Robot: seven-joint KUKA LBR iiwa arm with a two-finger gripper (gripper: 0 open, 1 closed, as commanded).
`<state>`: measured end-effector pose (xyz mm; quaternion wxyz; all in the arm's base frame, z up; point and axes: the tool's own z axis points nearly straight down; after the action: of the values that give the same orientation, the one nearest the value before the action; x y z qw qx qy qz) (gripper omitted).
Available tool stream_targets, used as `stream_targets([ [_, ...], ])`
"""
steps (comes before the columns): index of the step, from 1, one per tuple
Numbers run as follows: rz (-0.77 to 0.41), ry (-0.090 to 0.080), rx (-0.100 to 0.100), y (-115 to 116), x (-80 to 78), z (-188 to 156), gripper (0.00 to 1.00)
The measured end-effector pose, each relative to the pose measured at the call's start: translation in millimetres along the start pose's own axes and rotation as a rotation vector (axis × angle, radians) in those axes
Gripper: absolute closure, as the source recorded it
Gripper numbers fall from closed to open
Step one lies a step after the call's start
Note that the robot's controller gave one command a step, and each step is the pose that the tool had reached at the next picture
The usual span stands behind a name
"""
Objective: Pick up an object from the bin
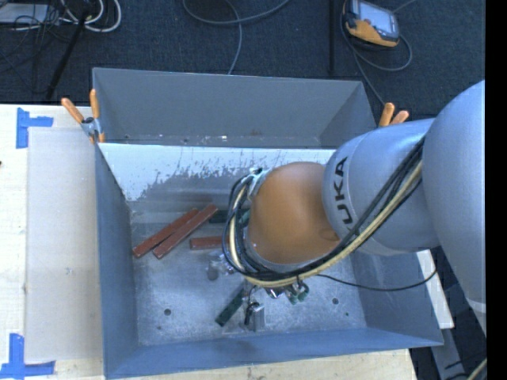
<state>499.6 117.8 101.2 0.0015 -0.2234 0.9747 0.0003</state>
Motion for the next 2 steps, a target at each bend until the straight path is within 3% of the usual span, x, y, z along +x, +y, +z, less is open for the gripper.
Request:
stream_targets([
  [1,-0.216,0.006,-0.002,6.8,17.1,2.2,0.0],
  [2,-0.166,0.005,-0.001,-10.7,4.1,33.3,0.0],
])
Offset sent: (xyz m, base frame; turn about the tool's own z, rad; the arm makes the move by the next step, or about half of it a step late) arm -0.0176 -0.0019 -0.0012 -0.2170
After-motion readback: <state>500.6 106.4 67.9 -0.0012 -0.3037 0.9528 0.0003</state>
